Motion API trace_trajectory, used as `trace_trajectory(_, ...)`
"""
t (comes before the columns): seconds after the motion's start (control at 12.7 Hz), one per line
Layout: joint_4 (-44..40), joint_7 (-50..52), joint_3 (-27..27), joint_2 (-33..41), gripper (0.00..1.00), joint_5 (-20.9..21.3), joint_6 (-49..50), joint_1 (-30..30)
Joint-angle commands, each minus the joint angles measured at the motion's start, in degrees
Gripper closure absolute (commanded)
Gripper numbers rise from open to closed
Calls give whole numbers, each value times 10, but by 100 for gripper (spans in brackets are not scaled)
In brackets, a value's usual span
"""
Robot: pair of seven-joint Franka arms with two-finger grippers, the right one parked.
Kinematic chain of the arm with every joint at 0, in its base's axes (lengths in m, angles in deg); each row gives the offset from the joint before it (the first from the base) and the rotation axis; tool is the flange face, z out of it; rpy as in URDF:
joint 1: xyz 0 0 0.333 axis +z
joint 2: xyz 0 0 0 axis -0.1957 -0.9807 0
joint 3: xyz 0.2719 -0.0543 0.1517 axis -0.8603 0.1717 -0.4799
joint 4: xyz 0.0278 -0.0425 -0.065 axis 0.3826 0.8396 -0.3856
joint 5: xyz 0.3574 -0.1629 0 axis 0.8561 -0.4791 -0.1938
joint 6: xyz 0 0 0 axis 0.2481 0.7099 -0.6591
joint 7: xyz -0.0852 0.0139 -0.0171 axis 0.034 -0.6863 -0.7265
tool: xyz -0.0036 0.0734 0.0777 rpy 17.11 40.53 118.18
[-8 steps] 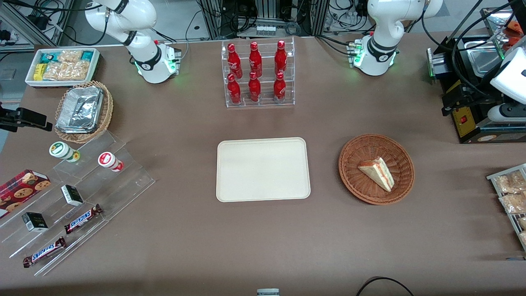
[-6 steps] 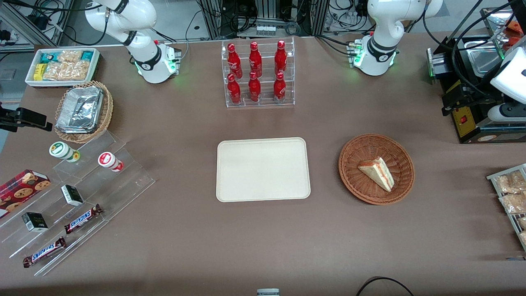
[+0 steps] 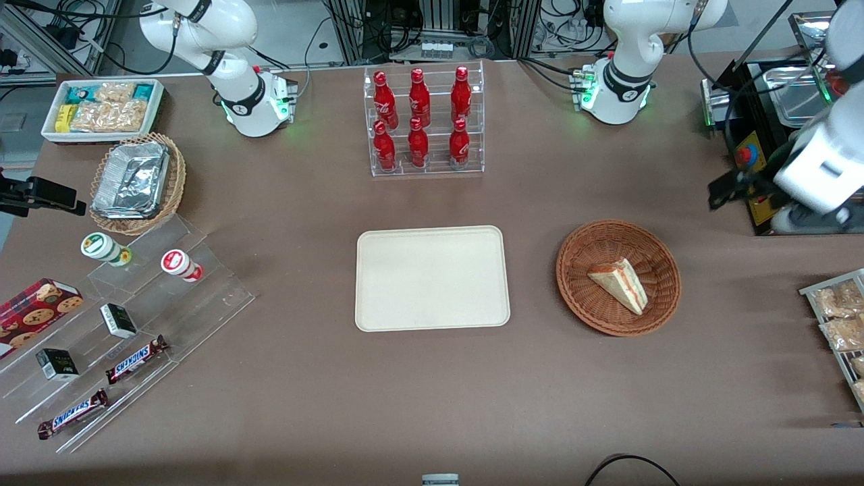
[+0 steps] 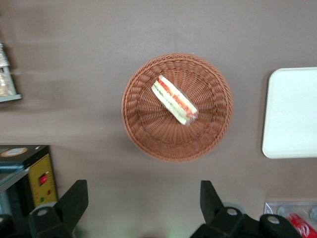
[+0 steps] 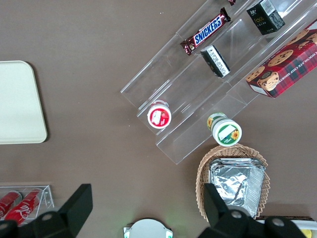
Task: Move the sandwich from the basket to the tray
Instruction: 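Move the left gripper toward the wicker basket holding the sandwich, then lower the left gripper onto the wrapped sandwich and close on it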
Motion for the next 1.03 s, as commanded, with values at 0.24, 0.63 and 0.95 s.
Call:
trace_trajectory(0.24,211,165,9,10,0,3,-255,-7)
trace_trajectory(0.63,355,416,50,5,0,9,-466,-8)
trace_trajectory(0.95,367,439,51,-51,0,11,-497,-13)
